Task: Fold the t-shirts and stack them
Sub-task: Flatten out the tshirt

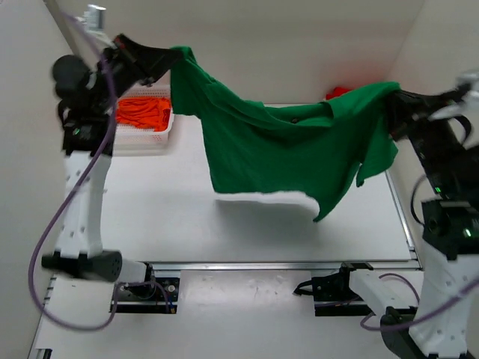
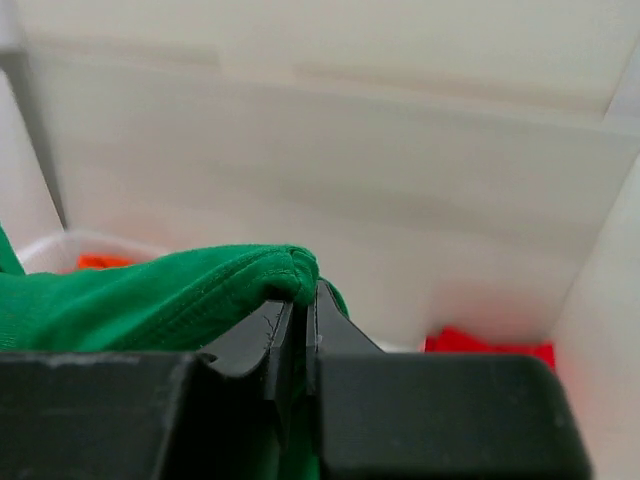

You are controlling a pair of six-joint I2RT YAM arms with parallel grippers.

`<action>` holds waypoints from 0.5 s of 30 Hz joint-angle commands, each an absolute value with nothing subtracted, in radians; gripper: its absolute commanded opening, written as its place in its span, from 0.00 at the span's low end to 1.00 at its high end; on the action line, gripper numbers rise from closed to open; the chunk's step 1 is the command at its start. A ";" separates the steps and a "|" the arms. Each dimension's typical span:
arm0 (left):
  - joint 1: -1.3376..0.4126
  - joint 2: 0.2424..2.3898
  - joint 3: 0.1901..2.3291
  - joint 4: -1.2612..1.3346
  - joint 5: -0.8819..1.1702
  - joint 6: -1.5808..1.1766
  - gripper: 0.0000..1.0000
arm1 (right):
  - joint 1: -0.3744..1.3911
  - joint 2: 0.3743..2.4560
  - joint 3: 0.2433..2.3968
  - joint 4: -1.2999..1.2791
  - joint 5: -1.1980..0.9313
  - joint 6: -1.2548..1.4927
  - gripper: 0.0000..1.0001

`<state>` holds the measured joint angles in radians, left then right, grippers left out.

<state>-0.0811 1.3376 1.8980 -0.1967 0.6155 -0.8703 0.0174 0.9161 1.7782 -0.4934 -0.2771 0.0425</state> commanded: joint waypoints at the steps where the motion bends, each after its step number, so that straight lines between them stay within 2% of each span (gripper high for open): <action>1: -0.109 1.555 1.813 -0.074 0.777 -0.982 0.00 | 0.005 1.043 1.672 -0.457 -0.246 0.009 0.00; 5: -0.187 1.883 2.035 -0.014 0.948 -1.072 0.00 | -0.183 1.121 1.663 -0.414 -0.239 -0.049 0.00; 8: -0.236 2.090 2.321 0.081 0.985 -1.200 0.00 | -0.210 1.186 1.834 -0.465 -0.152 -0.107 0.01; 10: -0.241 2.193 2.520 0.296 0.983 -1.418 0.00 | -0.163 1.236 1.993 -0.506 -0.057 -0.153 0.00; 12: -0.218 2.253 2.583 0.395 0.956 -1.517 0.00 | -0.063 1.230 2.055 -0.505 0.039 -0.216 0.00; 15: -0.174 2.197 2.486 0.376 0.968 -1.441 0.00 | -0.006 1.197 2.050 -0.508 0.094 -0.229 0.00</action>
<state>-0.2375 2.3898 2.4481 0.1753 0.9318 -1.3727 -0.0540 1.3132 1.9781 -0.5949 -0.0273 -0.1566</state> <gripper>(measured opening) 0.022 0.031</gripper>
